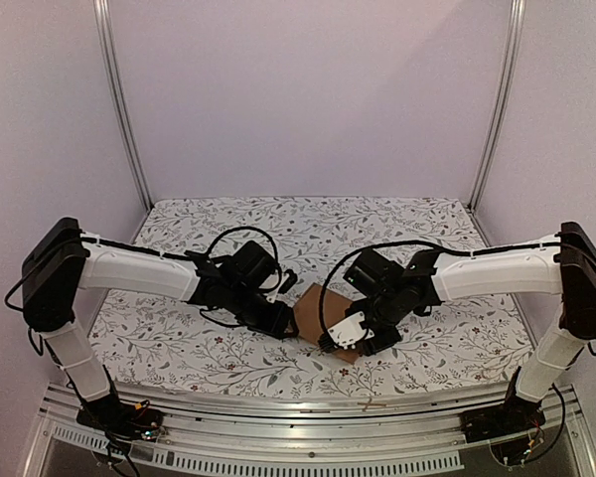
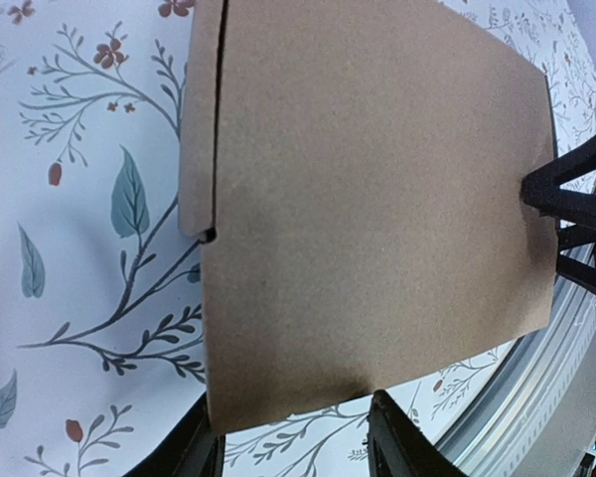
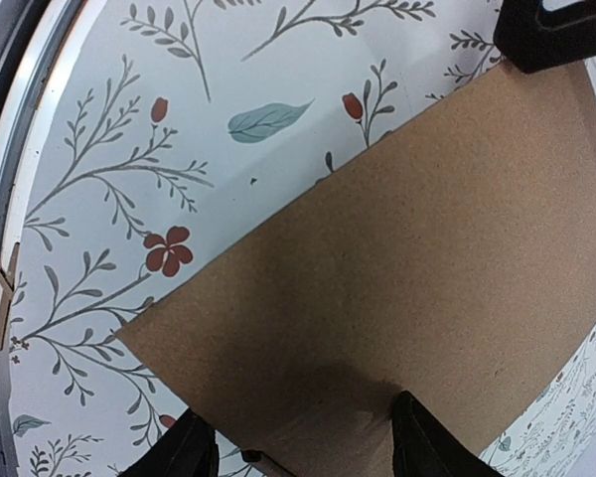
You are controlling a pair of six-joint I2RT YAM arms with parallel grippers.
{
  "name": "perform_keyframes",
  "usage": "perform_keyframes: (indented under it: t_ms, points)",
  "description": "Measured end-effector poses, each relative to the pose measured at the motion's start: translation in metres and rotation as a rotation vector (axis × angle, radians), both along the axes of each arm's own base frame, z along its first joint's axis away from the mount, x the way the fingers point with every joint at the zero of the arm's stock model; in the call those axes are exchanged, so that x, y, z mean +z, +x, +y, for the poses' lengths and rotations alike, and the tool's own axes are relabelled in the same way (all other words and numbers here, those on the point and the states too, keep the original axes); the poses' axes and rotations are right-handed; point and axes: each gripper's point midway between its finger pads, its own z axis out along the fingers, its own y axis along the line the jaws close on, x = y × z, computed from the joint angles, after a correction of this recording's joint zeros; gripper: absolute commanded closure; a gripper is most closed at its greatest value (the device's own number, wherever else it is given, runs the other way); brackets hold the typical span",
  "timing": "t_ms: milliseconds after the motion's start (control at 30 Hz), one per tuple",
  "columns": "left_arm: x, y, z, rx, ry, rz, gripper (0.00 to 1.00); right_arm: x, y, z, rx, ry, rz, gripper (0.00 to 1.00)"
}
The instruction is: Fold the paper box
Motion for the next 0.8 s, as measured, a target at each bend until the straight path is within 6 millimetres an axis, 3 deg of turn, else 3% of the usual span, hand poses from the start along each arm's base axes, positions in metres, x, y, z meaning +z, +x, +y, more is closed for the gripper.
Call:
perform_keyframes:
  t_ms: [433,800]
  points:
    - [-0.017,0.001,-0.006,0.006,-0.008,0.026,0.51,-0.001,0.001,0.000,-0.002,-0.006,-0.002,0.42]
    - [-0.017,0.000,-0.009,0.003,-0.026,0.040,0.51,-0.001,0.001,-0.001,-0.003,-0.016,0.001,0.41]
